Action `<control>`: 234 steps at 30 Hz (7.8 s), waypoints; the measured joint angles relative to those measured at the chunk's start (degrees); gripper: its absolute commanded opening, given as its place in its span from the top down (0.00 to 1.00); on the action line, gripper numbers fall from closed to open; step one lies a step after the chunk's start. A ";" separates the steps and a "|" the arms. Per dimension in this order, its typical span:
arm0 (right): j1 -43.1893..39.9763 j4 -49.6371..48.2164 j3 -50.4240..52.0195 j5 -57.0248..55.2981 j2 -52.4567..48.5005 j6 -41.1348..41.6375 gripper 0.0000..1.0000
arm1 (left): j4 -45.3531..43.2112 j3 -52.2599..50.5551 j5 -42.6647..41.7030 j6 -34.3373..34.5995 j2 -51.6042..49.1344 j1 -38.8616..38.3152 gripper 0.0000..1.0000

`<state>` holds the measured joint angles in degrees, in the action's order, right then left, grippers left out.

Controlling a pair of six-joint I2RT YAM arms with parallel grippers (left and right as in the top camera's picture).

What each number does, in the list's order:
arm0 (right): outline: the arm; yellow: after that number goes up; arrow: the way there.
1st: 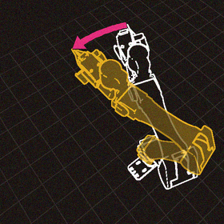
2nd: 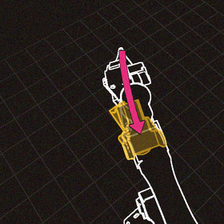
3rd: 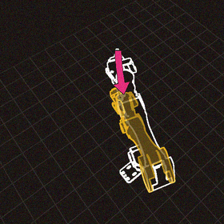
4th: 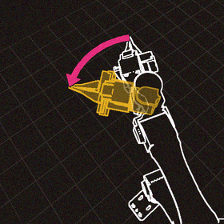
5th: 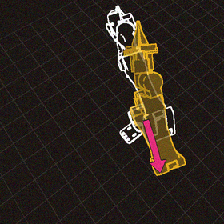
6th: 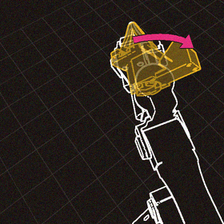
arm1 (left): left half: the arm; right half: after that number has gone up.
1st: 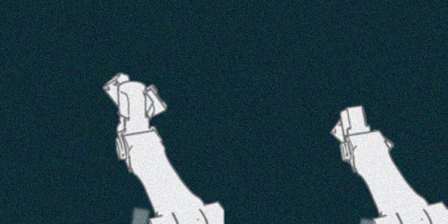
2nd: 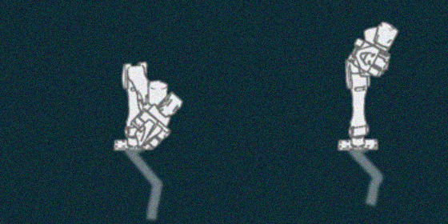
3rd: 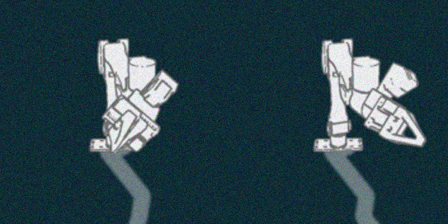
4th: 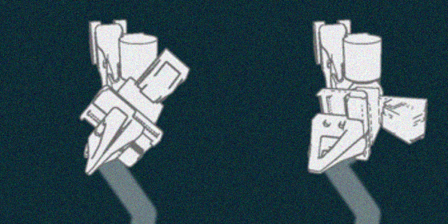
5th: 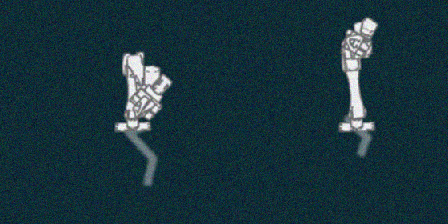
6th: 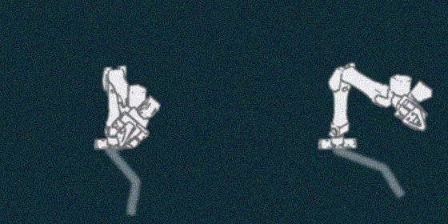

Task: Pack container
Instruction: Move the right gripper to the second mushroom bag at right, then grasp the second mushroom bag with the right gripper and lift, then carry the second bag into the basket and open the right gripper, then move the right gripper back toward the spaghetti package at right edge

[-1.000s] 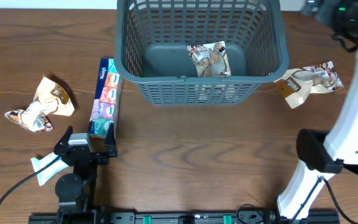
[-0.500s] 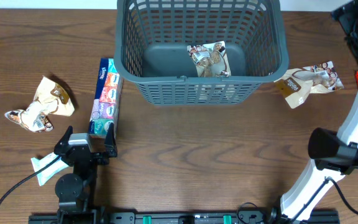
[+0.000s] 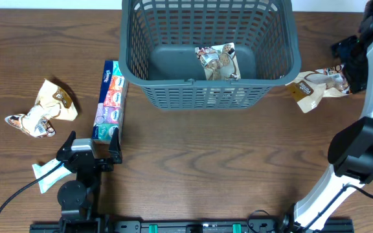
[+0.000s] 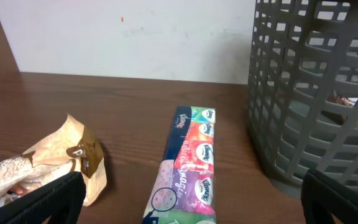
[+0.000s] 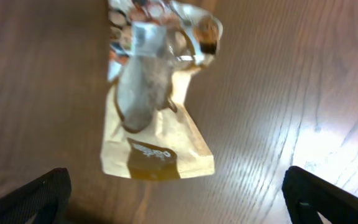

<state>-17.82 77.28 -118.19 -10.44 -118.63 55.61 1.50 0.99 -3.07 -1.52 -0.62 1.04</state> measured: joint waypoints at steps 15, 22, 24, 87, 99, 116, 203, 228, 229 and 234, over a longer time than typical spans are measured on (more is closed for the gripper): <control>0.00 -19.85 16.11 4.07 0.00 -1.40 0.01 | 0.00 0.00 -0.02 0.00 0.00 0.00 0.01; 0.00 -24.76 21.90 4.87 0.00 -1.44 0.01 | 0.00 0.00 -0.02 0.00 0.00 0.00 0.01; 0.00 -26.27 23.71 4.90 0.00 -1.44 0.01 | 0.00 0.00 0.00 0.00 0.00 0.00 0.01; -1.99 -33.62 29.64 9.42 -2.82 -13.88 0.98 | 0.00 0.00 -0.02 0.00 0.00 0.00 0.01; -1.99 -34.91 21.70 14.34 30.40 -24.63 0.99 | -0.02 0.00 -0.02 0.00 0.00 0.00 0.01; 20.37 -51.04 20.44 35.71 37.57 -27.12 0.99 | 0.00 0.00 -0.02 0.00 0.00 0.00 0.01; -6.36 19.80 -42.29 -10.16 5.62 -38.66 0.01 | 0.00 0.00 -0.02 0.00 0.04 0.00 0.01; -23.78 5.27 3.96 -0.87 5.09 -8.26 0.01 | 0.00 0.00 -0.02 0.00 0.04 0.00 0.01; -23.76 3.19 4.50 -0.46 5.09 -9.99 0.01 | -0.02 0.00 -0.02 0.00 0.04 0.00 0.01; -23.15 -6.19 5.60 5.33 5.09 -25.94 0.01 | 0.00 0.00 0.00 0.00 0.04 0.00 0.01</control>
<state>-40.97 71.09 -112.60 -5.10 -113.54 29.67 1.50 0.99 -3.07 -1.52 -0.58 1.04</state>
